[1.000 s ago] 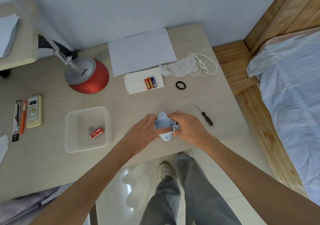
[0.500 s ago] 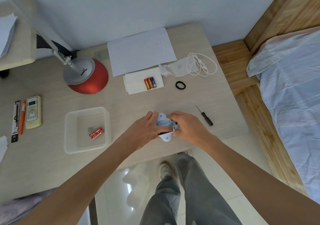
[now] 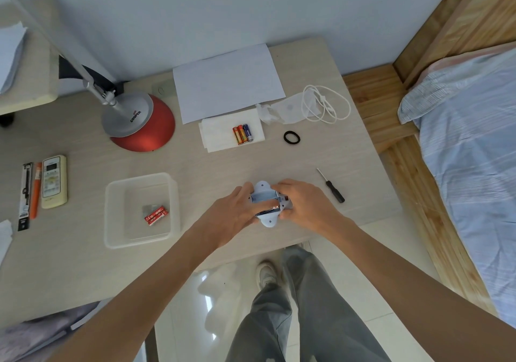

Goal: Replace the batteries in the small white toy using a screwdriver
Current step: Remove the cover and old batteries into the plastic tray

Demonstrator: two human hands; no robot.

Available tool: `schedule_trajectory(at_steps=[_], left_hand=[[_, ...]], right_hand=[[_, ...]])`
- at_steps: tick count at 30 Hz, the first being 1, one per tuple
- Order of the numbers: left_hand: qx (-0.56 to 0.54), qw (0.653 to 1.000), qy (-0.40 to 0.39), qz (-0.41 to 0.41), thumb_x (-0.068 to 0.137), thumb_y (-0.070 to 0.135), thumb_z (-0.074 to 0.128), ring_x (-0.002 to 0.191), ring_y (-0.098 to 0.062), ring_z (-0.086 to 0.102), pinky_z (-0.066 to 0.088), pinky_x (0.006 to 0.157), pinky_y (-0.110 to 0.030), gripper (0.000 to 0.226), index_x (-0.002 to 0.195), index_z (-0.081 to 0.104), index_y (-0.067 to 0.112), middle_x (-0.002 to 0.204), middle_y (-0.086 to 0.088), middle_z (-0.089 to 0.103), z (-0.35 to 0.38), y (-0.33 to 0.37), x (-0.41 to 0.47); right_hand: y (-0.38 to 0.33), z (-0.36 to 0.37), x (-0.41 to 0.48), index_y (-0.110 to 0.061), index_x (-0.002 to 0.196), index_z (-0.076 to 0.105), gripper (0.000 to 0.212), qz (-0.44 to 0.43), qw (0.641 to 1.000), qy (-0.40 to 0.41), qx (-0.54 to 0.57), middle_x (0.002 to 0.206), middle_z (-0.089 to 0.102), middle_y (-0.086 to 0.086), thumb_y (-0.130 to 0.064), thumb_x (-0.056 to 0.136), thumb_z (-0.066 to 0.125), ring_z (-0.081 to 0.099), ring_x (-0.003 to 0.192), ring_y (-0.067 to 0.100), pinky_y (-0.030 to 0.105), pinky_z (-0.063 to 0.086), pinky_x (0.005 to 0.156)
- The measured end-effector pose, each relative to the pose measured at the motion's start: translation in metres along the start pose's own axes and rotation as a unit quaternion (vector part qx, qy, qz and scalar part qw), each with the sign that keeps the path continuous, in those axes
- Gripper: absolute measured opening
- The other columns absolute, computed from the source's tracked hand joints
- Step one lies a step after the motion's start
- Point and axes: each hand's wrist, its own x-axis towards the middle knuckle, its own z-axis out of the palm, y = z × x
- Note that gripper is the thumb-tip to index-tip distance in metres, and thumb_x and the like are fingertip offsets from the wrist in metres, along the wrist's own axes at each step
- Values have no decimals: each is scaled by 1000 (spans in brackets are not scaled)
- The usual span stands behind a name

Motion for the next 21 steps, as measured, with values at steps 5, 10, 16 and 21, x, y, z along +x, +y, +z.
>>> schedule_trajectory(at_steps=[5, 10, 16, 21], left_hand=[[-83, 990, 97, -61, 101, 35, 69, 135, -27, 53, 63, 89, -40, 50, 148, 54, 29, 155, -8, 46, 7, 6, -14], [-165, 968, 166, -94, 100, 28, 69, 134, -30, 57, 56, 104, -44, 37, 136, 69, 18, 151, -11, 56, 33, 17, -10], [-211, 949, 184, -142, 96, 29, 76, 138, -24, 53, 53, 109, -36, 41, 135, 71, 20, 155, -4, 52, 41, 29, 2], [-284, 916, 200, -200, 93, 30, 81, 138, -13, 50, 49, 112, -29, 51, 140, 66, 21, 153, 6, 51, 44, 38, 7]], right_hand=[[-2, 0, -1, -23, 124, 69, 47, 6, 1000, 4, -3, 109, 68, -10, -30, 80, 85, 67, 88, 17, 35, 59, 76], [-6, 1, -2, -26, 128, 68, 49, 7, 1000, 10, -1, 111, 69, -10, -30, 81, 84, 67, 90, 17, 36, 59, 76], [-8, 1, -4, -26, 129, 69, 47, 7, 1000, 20, 0, 107, 68, -7, -31, 84, 79, 67, 90, 18, 37, 60, 76], [-8, 1, -3, -26, 126, 69, 44, 11, 1000, 20, 3, 104, 67, -8, -29, 83, 78, 66, 88, 18, 39, 60, 75]])
